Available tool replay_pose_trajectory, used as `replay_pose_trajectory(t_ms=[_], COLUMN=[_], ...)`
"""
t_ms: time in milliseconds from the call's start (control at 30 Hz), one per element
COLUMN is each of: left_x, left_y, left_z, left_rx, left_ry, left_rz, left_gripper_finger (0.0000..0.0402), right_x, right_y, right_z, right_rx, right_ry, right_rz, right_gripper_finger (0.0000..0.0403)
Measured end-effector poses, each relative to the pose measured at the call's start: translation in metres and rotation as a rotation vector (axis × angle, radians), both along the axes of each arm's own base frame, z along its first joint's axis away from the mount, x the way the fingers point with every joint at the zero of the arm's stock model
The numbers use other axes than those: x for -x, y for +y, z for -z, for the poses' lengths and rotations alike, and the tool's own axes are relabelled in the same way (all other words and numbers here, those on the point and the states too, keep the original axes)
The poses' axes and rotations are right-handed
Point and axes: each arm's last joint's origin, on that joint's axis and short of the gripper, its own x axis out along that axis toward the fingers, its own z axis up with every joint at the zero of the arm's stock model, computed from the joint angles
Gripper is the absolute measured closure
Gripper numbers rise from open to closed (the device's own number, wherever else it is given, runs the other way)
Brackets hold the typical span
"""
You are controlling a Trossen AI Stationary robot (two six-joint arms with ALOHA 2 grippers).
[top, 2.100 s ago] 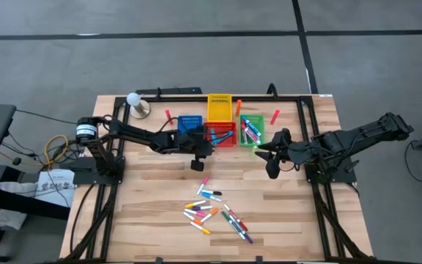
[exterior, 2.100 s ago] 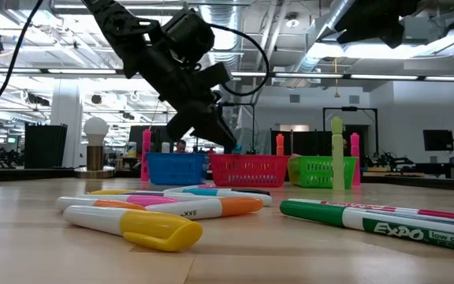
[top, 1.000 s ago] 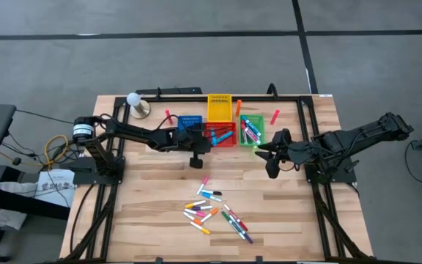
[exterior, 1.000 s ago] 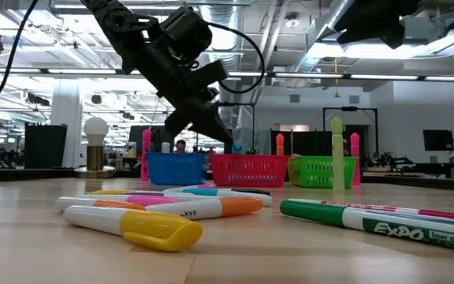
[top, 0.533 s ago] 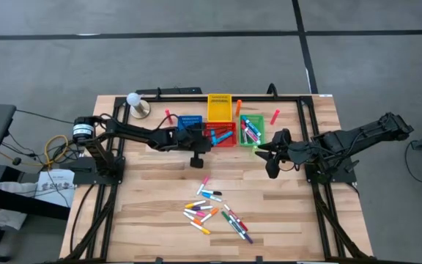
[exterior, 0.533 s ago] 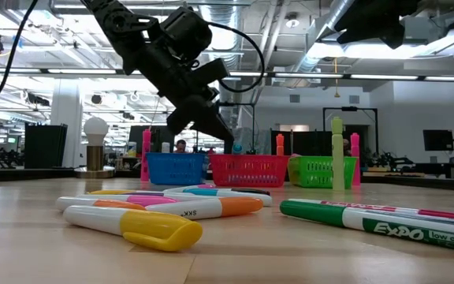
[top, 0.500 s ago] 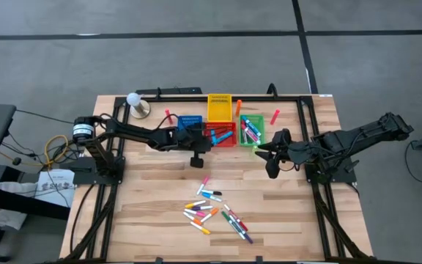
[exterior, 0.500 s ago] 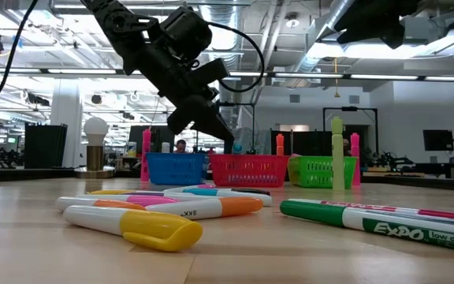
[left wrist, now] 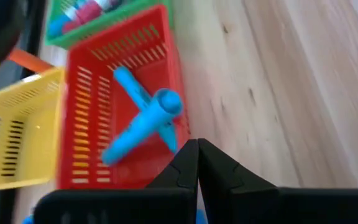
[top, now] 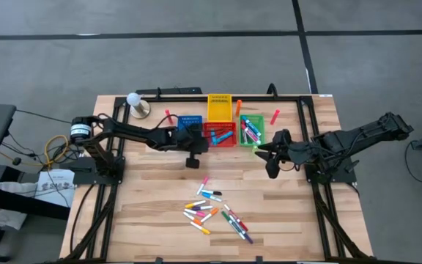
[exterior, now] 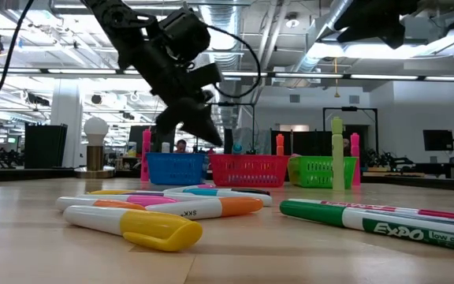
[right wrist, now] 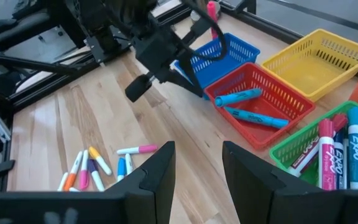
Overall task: Pick & Place Markers
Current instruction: Put the large light blue highlighter pen into the red bin
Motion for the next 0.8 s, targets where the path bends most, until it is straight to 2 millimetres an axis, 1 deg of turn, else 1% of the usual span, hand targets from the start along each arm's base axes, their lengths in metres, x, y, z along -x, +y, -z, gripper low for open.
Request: replay_pose_trajectory(t_ms=[200, 467, 533, 667, 800], left_x=[-0.005, -0.012, -0.013, -0.017, -0.021], left_y=[-0.002, 0.001, 0.004, 0.004, -0.002], left_z=[0.007, -0.001, 0.004, 0.019, 0.022], left_rx=[0.019, 0.014, 0.04, 0.052, 0.04], left_ry=[-0.017, -0.128, -0.122, -0.08, -0.072], left_rz=[0.023, 0.027, 0.042, 0.047, 0.059], left_gripper_finger=[0.0395, 0.0395, 0.0395, 0.0395, 0.0395], right_x=[0.0, 0.0, 0.0, 0.0, 0.0], right_y=[0.0, 0.0, 0.0, 0.0, 0.0], right_z=[0.0, 0.0, 0.0, 0.0, 0.0], right_rx=[0.0, 0.0, 0.0, 0.0, 0.0], right_ry=[0.001, 0.001, 0.001, 0.001, 0.001], right_rz=[0.002, 0.001, 0.002, 0.002, 0.002], right_gripper_finger=[0.0278, 0.0278, 0.0278, 0.0278, 0.0278])
